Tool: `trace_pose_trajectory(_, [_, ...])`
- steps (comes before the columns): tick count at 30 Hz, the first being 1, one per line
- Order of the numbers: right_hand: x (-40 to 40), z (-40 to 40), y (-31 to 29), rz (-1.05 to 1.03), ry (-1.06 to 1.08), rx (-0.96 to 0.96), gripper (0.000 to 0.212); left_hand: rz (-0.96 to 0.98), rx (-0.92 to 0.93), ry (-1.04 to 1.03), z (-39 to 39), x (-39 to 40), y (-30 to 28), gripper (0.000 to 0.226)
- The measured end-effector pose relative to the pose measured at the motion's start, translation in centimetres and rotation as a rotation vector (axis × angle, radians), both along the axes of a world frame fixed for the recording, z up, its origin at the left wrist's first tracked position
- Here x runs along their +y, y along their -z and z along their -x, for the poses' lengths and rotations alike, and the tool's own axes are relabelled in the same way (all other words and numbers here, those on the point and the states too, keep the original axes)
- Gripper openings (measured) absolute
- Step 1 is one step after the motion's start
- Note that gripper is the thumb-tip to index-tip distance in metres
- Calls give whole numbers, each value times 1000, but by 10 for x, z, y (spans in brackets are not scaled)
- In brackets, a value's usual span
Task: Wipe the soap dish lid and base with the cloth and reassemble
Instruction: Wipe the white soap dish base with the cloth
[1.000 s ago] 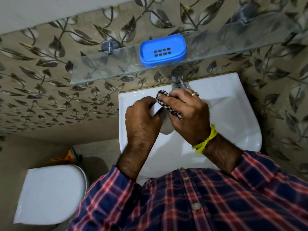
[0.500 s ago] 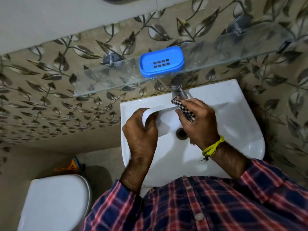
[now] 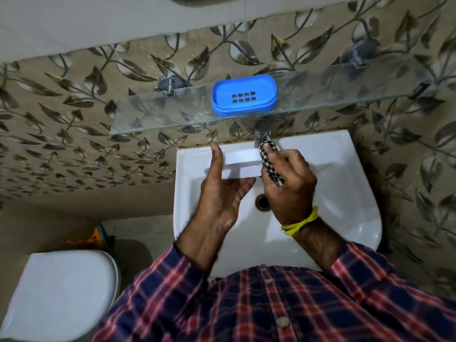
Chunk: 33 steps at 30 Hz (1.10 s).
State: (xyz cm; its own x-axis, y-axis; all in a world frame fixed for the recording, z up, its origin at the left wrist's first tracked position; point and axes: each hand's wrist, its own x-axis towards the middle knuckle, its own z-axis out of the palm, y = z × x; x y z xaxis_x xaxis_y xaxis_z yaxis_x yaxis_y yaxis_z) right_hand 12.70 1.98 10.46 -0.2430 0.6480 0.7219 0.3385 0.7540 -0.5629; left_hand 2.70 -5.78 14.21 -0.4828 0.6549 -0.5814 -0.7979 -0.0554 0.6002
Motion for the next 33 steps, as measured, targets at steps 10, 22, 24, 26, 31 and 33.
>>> trace_pose_trajectory(10, [8, -30, 19, 143, -299, -69, 24, -156, -52, -2, 29, 0, 21, 65])
trace_pose_trajectory(22, [-2, 15, -39, 161, -316, -405, 43, -163, 80, 260, 5, -9, 46, 66])
trace_pose_trajectory(24, [-9, 18, -37, 115, -340, -421, 39, -145, 67, 233, 8, -11, 46, 66])
trace_pose_trajectory(26, [-20, 11, -30, 46, -409, -456, 36, -157, 48, 208, 10, -11, 47, 64])
trace_pose_trajectory(31, [-12, 7, -27, 148, -337, -436, 43, -157, 57, 248, 12, -10, 45, 67])
trace_pose_trajectory(33, [-15, 9, -29, 110, -382, -437, 39, -204, 41, 254, 17, -7, 45, 69])
